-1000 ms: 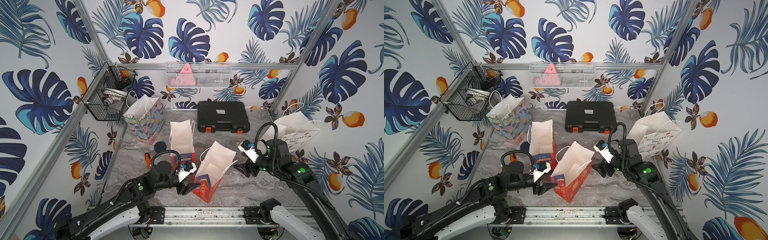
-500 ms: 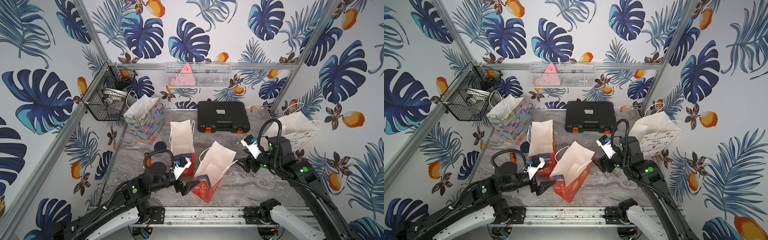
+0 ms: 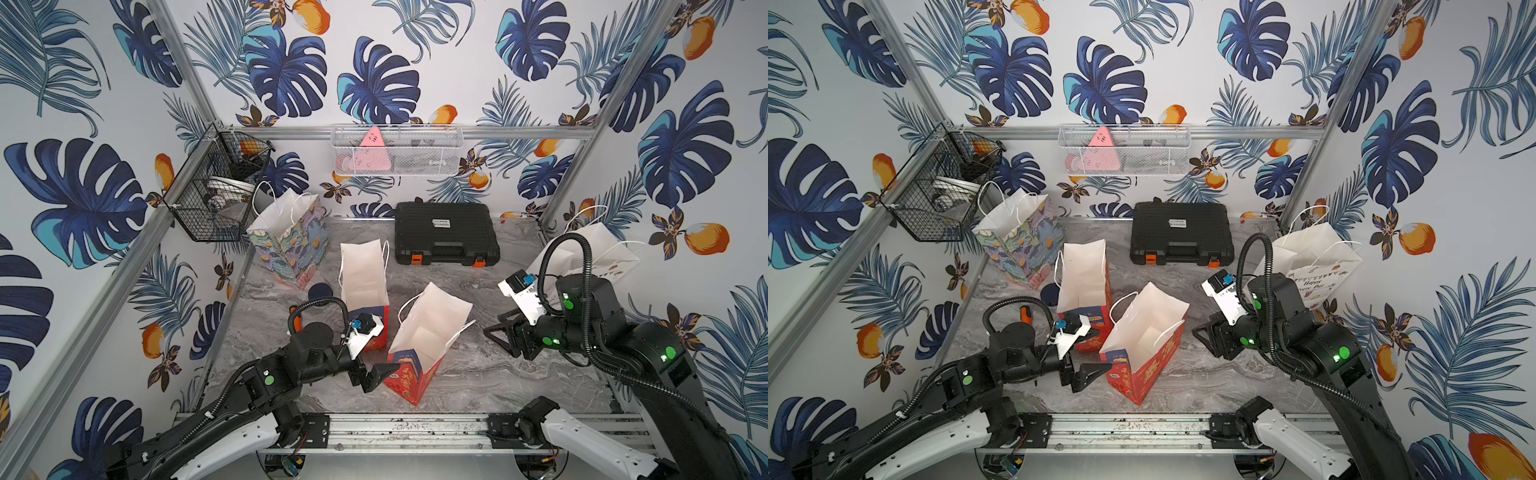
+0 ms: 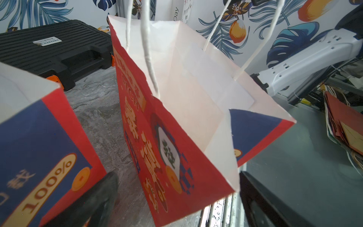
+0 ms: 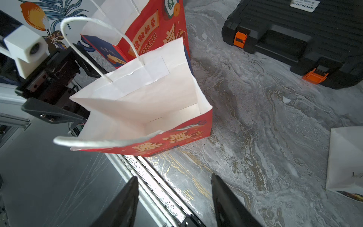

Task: Put away the paper bag
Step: Adjust the paper bag at the center of the board, then pick up the paper bag from the center of the board.

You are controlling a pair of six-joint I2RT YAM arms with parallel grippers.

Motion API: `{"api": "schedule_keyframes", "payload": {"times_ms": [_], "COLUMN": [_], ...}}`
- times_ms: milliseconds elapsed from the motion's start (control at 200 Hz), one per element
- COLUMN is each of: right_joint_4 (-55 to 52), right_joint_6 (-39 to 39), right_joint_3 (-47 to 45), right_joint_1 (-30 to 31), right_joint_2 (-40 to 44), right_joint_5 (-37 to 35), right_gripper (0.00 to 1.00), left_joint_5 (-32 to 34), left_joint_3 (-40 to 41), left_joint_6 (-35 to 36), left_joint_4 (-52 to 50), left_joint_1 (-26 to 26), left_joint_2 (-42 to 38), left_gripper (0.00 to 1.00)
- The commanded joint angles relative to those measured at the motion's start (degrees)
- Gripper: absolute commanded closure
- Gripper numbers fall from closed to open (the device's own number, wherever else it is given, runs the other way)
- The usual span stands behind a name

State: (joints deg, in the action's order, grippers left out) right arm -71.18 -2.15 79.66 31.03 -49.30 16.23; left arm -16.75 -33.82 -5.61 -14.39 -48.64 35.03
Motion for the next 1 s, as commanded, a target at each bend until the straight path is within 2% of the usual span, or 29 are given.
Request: {"api": "schedule_keyframes", "payload": {"times_ms": [0, 135, 456, 566, 681, 826, 992], "right_joint_4": [-3.6, 1.0, 2.0, 8.3, 19.3, 33.7, 42.5], "right_joint_6": [1.7, 7.9, 20.5, 25.5, 30.0, 32.5, 33.2], "right_joint_3": [0.2, -4.4, -11.2, -14.3, -20.8, -25.7, -28.3], "right_joint_1": [0.2, 1.7, 10.2, 13.4, 19.1, 27.3, 32.1], "right_joint_2": [-0.9, -1.3, -0.5, -0.2, 0.5, -0.2, -2.3], "right_joint_5": [7.3, 13.4, 8.2, 7.6, 6.4, 1.4, -5.9], "right_gripper": [0.46, 0.51, 0.53, 0.53, 0.53, 0.53, 0.53], "left_joint_5": [-1.5, 0.4, 2.0, 1.1, -1.2, -2.4, -1.4], "left_joint_3": [-0.2, -0.5, -0.2, 0.1, -0.4, -0.1, 1.6], "left_joint_6": [2.2, 1.8, 0.8, 0.1, -0.4, -0.2, -0.6], "left_joint_4": [-0.1, 0.9, 2.9, 3.8, 2.9, 1.8, 2.0], "left_joint_1": [0.1, 0.1, 0.1, 0.1, 0.1, 0.0, -0.1], "left_joint_2": [-0.2, 0.9, 2.4, 2.5, 2.8, 2.1, -2.5], "left_gripper": [0.05, 0.11, 0.21, 0.22, 0.16, 0.07, 0.02]}}
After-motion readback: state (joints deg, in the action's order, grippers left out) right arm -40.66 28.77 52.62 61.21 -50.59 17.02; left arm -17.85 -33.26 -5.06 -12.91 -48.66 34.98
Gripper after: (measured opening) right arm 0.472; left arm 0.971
